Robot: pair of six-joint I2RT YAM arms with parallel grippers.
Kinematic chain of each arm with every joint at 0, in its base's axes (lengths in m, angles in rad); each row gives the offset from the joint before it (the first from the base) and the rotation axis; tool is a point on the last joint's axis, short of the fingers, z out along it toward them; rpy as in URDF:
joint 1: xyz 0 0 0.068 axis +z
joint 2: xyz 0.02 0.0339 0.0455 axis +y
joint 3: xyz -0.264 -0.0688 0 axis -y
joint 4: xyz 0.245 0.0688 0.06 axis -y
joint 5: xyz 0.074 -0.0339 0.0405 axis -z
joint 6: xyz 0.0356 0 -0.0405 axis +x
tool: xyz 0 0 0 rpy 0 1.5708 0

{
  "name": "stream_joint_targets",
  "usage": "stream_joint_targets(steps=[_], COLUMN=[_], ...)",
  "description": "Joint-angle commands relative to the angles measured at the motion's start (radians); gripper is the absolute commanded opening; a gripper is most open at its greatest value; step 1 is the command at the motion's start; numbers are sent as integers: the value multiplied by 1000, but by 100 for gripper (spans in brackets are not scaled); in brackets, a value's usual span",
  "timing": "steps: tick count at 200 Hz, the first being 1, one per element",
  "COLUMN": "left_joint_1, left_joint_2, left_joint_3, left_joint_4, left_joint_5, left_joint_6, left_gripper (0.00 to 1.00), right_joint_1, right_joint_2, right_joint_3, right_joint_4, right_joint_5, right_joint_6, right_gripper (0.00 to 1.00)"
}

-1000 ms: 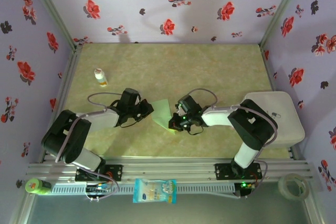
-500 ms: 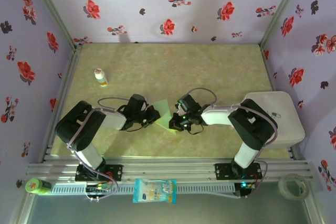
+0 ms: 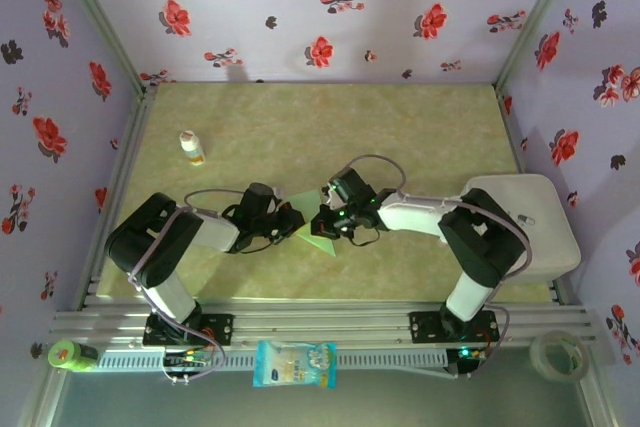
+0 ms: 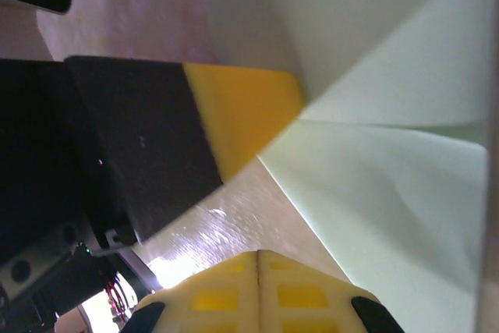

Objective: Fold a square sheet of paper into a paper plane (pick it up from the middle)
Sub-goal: Third fold the triangle at the center of the table.

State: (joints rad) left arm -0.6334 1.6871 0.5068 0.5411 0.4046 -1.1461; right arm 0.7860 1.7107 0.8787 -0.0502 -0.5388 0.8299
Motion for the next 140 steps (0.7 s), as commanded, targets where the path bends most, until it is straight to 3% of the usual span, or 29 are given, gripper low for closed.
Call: stream_joint_targets(steps=[1,61,140], left_joint_1=[-5,-5,-4], left_joint_2=[33,38,43], left_joint_3=[-8,-5,18], left_joint_4=[-136,-133,-205], left_joint_5=[-53,-53,-69], left_joint_6=[34,35,56], left_gripper=[0,0,0], right_joint_1=[7,15,18], right_joint_2=[57,117,36], right_joint_3=[25,53,-66], right_joint_4=[16,1,-66], right_joint_5=[-23,-6,78], right_joint_6=[5,-3,-25], right_gripper=[4,1,2])
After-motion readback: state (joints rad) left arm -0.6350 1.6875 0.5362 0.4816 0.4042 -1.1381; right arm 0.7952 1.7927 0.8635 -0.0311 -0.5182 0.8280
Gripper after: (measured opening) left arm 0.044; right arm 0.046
